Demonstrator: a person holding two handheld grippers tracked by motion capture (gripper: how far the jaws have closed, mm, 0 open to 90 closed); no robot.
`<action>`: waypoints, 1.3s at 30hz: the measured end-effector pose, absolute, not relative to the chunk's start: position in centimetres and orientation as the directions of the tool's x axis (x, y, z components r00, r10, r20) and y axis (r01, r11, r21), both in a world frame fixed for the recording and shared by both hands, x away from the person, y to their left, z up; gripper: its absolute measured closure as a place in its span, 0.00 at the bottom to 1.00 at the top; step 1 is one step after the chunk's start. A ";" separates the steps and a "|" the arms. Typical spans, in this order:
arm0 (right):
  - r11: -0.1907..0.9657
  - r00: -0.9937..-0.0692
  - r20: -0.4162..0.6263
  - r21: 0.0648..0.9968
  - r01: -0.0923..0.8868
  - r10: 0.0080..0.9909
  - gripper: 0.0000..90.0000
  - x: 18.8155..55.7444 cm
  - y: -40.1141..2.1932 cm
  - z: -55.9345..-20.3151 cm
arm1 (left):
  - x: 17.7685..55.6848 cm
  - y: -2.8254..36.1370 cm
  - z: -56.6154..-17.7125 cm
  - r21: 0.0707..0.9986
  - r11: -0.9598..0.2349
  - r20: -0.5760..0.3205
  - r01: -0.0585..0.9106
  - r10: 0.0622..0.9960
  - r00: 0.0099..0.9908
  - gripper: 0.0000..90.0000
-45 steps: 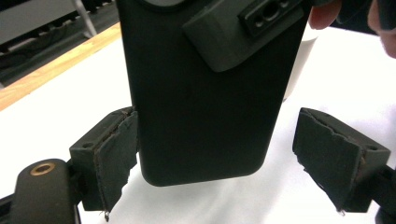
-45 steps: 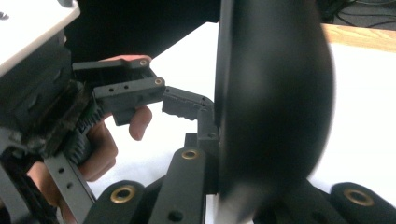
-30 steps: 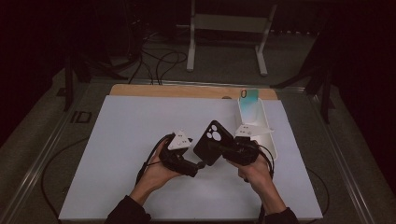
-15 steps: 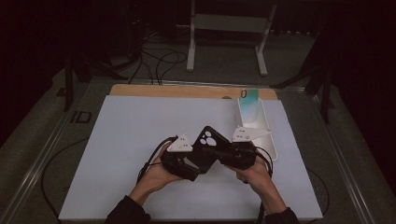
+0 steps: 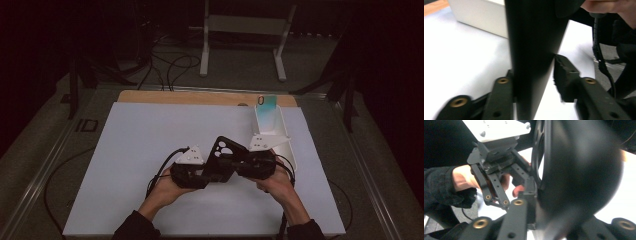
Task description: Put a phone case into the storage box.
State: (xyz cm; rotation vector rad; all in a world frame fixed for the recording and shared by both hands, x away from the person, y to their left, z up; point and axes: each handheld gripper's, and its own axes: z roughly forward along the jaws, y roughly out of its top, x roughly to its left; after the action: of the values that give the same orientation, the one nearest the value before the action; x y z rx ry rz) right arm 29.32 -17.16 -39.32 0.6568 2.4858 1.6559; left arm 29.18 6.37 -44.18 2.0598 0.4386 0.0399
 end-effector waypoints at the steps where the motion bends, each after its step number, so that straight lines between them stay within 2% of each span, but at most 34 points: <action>1: 0.323 -0.902 0.166 0.895 0.307 0.398 0.81 29.4 -17.2 -39.3 | 29.2 6.4 -44.2 0.848 -0.443 -0.152 0.292 0.325 0.933 0.77; 3: 0.325 -0.898 0.155 0.896 0.304 0.412 0.71 29.5 -17.2 -39.2 | 29.3 6.5 -44.2 0.850 -0.432 -0.162 0.302 0.331 0.930 0.84; 7: 0.307 -0.882 0.166 0.896 0.322 0.440 0.59 29.7 -17.3 -39.3 | 29.5 6.6 -44.2 0.853 -0.421 -0.175 0.310 0.329 0.928 0.94; 13: 0.291 -0.858 0.178 0.891 0.348 0.481 0.38 29.8 -16.6 -39.4 | 29.3 6.3 -44.3 0.859 -0.420 -0.140 0.293 0.358 0.923 0.95; 17: 0.309 -0.839 0.155 0.882 0.355 0.521 0.27 29.8 -16.4 -39.5 | 29.3 6.5 -44.1 0.863 -0.413 -0.124 0.292 0.387 0.913 0.95; 19: 0.310 -0.833 0.151 0.881 0.358 0.532 0.26 29.8 -16.4 -39.5 | 29.4 6.7 -44.1 0.865 -0.400 -0.130 0.302 0.401 0.907 0.95; 21: 0.315 -0.822 0.143 0.876 0.364 0.551 0.18 29.7 -16.6 -39.6 | 29.6 7.1 -44.0 0.868 -0.388 -0.132 0.309 0.421 0.898 0.95; 27: 0.322 -0.809 0.129 0.873 0.367 0.574 0.12 29.6 -16.6 -39.7 | 29.7 7.8 -44.0 0.872 -0.365 -0.126 0.326 0.476 0.870 0.95; 39: 0.279 -0.783 0.145 0.883 0.378 0.604 0.10 30.0 -16.3 -39.4 | 29.5 8.4 -44.4 0.872 -0.355 -0.084 0.337 0.569 0.818 0.95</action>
State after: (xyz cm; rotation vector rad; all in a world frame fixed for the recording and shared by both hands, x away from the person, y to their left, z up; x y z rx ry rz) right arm 29.96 -16.33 -39.38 0.9117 2.3280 1.5110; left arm 29.45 8.45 -44.37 1.9744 0.6737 0.2846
